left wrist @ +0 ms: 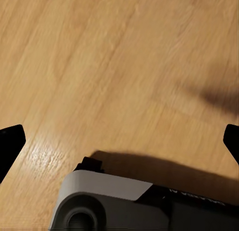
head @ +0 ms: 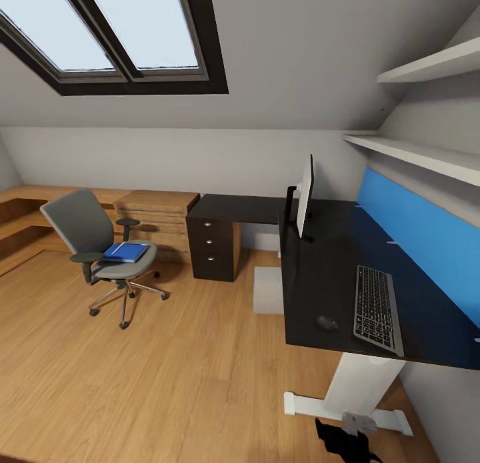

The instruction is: In the bedroom, organize the workspace by keeping the computer under the desk, ensuring the monitor is on the desk, placing the keyboard on the desk next to the monitor, placing the mouse on the desk next to the keyboard, moving the folder from the swivel chair onto the desk next to the mouse, stacking the notebook on top of the folder with the pen on top of the notebook, and positioning the swivel chair next to the desk.

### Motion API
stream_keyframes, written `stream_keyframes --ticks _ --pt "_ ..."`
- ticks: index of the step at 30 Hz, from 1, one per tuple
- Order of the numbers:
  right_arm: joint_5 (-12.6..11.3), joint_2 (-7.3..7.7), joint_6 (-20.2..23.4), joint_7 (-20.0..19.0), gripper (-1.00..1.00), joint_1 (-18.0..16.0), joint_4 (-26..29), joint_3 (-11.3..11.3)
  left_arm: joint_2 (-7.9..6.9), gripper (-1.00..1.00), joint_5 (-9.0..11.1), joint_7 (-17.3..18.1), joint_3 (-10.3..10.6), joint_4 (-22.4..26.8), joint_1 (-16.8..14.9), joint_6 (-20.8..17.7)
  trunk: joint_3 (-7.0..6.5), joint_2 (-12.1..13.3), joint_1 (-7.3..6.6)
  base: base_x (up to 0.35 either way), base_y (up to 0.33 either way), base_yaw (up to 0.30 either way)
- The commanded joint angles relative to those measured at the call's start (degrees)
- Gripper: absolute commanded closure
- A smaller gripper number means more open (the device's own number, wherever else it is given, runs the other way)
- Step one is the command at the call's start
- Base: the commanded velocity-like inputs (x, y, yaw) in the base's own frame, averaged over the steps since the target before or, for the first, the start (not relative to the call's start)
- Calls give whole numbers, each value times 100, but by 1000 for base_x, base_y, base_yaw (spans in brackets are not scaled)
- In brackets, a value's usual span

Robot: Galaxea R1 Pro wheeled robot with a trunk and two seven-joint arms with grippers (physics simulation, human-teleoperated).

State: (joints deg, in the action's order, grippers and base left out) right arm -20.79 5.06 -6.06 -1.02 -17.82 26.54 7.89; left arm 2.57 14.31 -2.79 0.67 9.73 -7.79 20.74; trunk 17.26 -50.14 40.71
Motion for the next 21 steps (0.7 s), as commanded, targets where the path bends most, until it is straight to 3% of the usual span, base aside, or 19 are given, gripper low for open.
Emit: stream_keyframes --ticks 1,4,6,11,18,21 --pt "-62 14 274 15 -100 -2 232 -51 3 -100 11 -20 10 -8 -3 18 8 -5 0 0 0 0" --pt "-62 26 1870 372 -100 -2 1361 -555 0 -100 12 -20 6 -27 -3 18 8 -5 0 0 0 0" --pt "-62 18 2422 731 -100 -2 1839 -768 -1 -100 16 -25 5 -30 -3 18 8 -5 0 0 0 0" --pt "-78 -7 3019 1622 -100 -2 2731 -1006 -8 -100 18 -28 -3 -32 -3 18 8 -5 0 0 0 0" --pt "-86 -50 3856 1933 -100 5 3662 -1066 -17 -100 19 -39 -5 -33 -3 18 8 -5 0 0 0 0" --pt "-80 -143 4212 1966 -100 6 4141 -1075 -19 -100 22 -39 -5 -33 -3 18 8 -5 0 0 0 0"
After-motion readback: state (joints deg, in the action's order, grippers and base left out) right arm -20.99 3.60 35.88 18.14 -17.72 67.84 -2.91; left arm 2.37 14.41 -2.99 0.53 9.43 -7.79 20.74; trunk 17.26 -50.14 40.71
